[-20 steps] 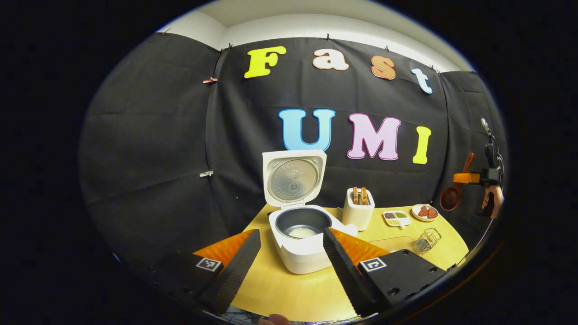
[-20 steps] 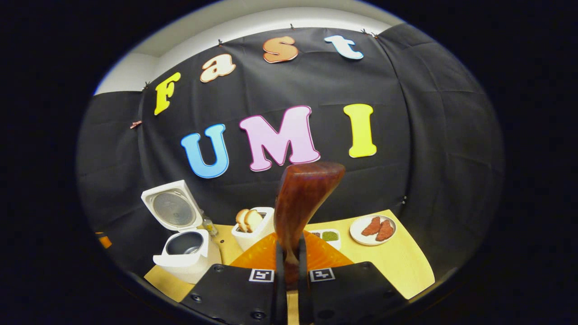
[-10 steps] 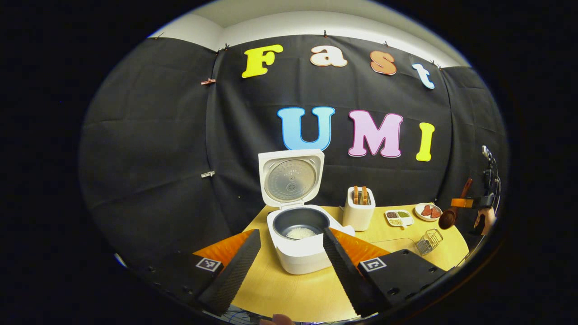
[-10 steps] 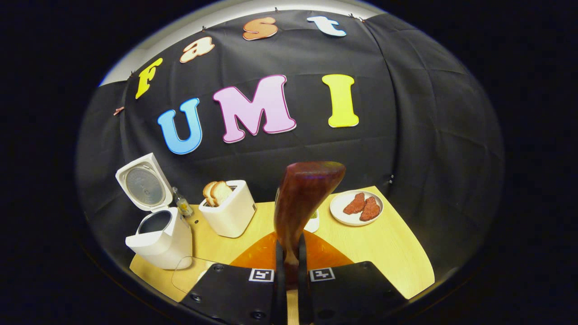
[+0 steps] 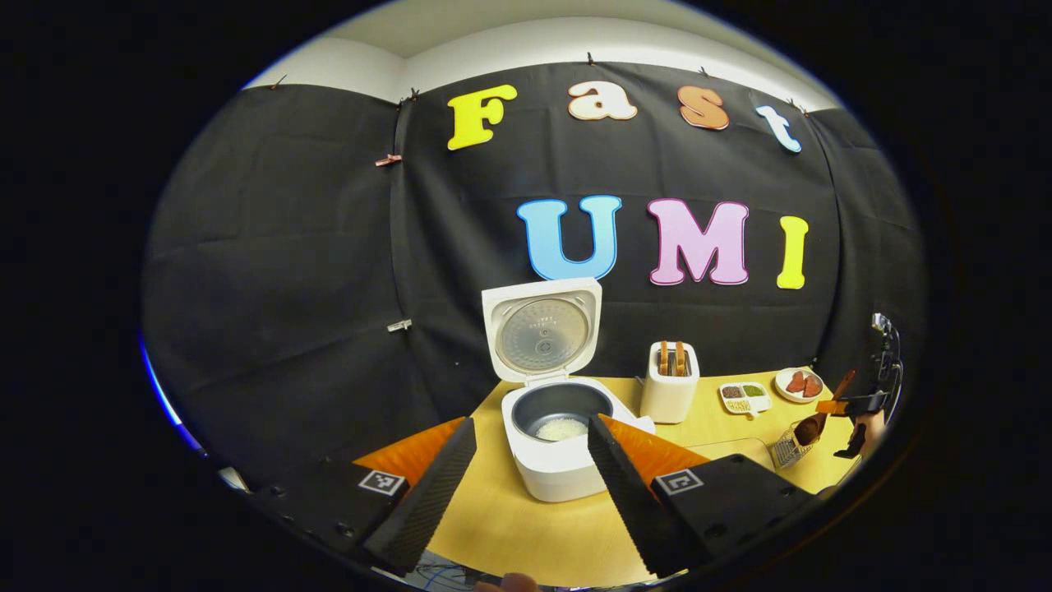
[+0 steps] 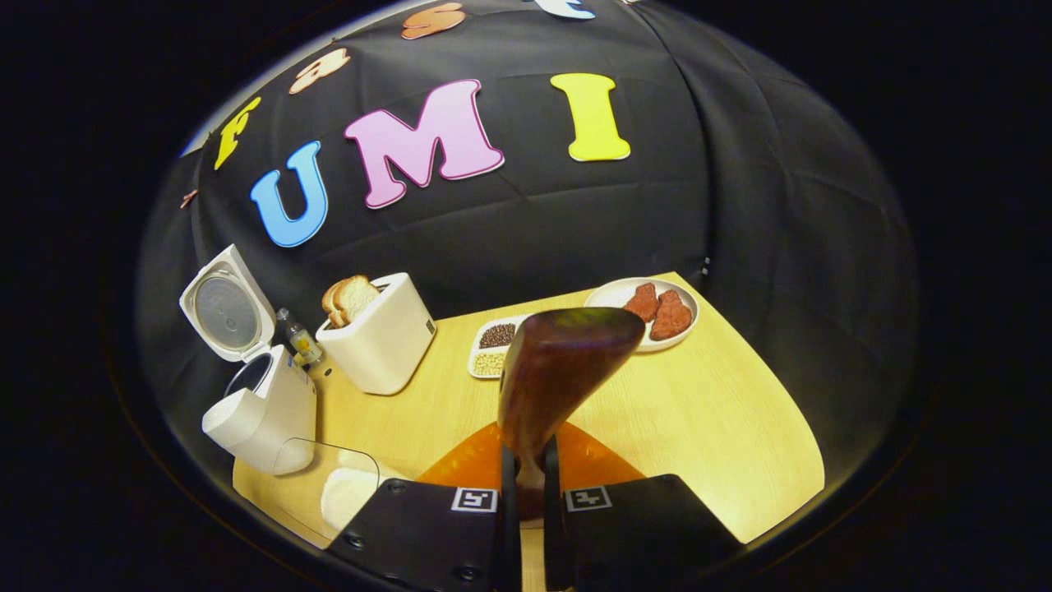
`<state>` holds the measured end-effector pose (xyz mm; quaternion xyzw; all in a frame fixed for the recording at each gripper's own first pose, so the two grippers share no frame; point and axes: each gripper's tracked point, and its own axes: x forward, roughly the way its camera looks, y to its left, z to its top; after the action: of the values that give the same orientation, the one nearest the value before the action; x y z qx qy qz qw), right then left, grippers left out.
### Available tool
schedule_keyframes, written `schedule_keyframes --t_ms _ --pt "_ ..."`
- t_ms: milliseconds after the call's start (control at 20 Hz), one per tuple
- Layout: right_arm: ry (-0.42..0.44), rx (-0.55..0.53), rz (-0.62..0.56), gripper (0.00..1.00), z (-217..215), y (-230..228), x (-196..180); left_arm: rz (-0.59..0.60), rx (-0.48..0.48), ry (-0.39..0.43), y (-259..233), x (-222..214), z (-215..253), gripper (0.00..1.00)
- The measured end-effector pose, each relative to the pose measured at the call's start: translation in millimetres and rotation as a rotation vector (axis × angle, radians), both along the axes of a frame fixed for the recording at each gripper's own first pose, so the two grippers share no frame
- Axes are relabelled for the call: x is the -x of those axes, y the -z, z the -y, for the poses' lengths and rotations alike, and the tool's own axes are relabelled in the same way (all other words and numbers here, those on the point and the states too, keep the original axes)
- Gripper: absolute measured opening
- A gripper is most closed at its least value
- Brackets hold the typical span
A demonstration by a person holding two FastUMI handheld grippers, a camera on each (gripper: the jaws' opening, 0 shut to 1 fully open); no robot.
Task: Close the left gripper, press the button to open the rice cooker; take a wooden spoon from the chopstick holder with the right hand, scoop a spoonful of rice and pour it into the rice cooker, then put the wooden spoon back into the chopstick holder.
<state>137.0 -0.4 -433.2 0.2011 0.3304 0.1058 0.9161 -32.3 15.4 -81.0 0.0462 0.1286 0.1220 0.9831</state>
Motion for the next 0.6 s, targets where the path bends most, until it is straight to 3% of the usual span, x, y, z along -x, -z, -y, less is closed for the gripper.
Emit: schedule_keyframes --t_ms 200,450,500,600 --pt "0.051 -0.048 -0.043 0.18 9.5 14.7 1.8 0.004 0.013 -0.008 -1.4 -1.7 -0.5 0.95" --pt "0.096 -0.037 -0.106 0.34 31.1 18.5 17.6 0.029 0.015 0.001 -11.2 -0.5 -3.2 0.95" --pt "0.101 -0.047 -0.118 0.58 31.5 18.6 22.2 0.033 0.017 0.005 -12.9 -1.4 -4.1 0.95" --pt "0.121 -0.053 -0.113 0.76 35.8 11.9 33.8 0.046 0.022 0.016 -17.3 -3.6 -5.1 0.95"
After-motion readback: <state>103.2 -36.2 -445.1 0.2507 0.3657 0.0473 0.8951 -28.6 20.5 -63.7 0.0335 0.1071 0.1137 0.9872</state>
